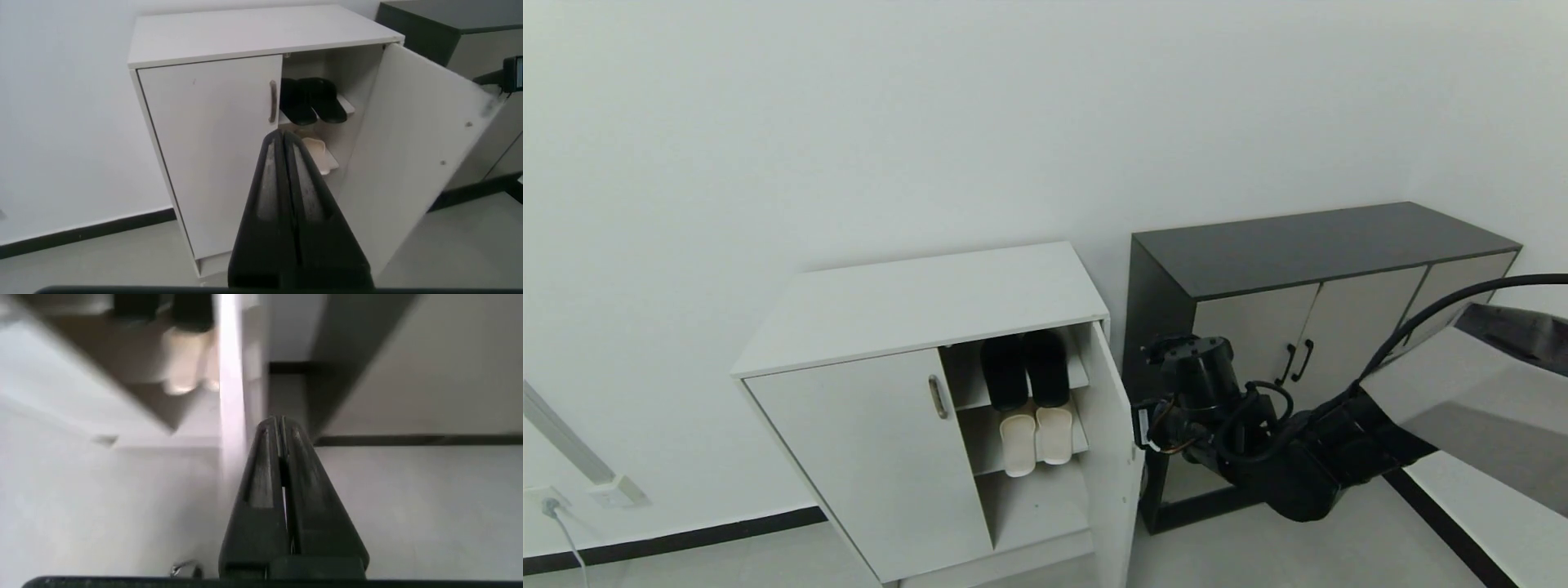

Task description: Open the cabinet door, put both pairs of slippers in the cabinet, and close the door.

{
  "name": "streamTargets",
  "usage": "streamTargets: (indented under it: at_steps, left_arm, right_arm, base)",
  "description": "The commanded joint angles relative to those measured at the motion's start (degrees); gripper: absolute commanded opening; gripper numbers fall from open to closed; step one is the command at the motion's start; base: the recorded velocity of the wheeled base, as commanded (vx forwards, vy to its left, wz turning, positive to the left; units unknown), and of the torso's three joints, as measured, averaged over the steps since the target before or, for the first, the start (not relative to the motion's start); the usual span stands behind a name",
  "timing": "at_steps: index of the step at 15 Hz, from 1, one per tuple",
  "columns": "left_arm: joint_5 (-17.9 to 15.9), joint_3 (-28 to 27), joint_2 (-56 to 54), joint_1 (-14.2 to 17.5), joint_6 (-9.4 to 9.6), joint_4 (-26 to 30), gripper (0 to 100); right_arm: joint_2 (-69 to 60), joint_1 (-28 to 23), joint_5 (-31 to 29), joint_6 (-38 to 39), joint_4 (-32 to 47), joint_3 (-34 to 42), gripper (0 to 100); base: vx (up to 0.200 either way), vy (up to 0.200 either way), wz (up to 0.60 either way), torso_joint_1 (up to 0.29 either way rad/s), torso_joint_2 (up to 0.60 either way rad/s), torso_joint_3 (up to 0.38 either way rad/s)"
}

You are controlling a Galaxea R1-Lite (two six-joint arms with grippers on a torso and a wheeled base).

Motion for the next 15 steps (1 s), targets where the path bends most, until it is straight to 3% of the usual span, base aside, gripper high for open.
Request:
streamTargets:
  at_steps: [1,11,15]
  left_arm:
    - [0.01,0.0,-0.01,0.01,-0.02,-0.01,0]
    - [0.01,0.0,-0.01,0.01,-0.02,-0.01,0]
    - [0.01,0.0,-0.01,0.01,-0.02,-0.01,0]
  right_arm:
    - [-1.65,2.24,0.56,0.43,-0.05,1.0,0]
    - [-2.09,3.91,0.74,-2.74,-4.62,4.7,0]
    - [-2.27,4.26,2.23,-2.74,-5.42,5.84,0]
  base:
    - [0.0,0.0,0.0,0.0,0.0,0.0]
    - [0.0,0.0,0.0,0.0,0.0,0.0]
    - [0.0,0.0,0.6,0.001,0.0,0.001]
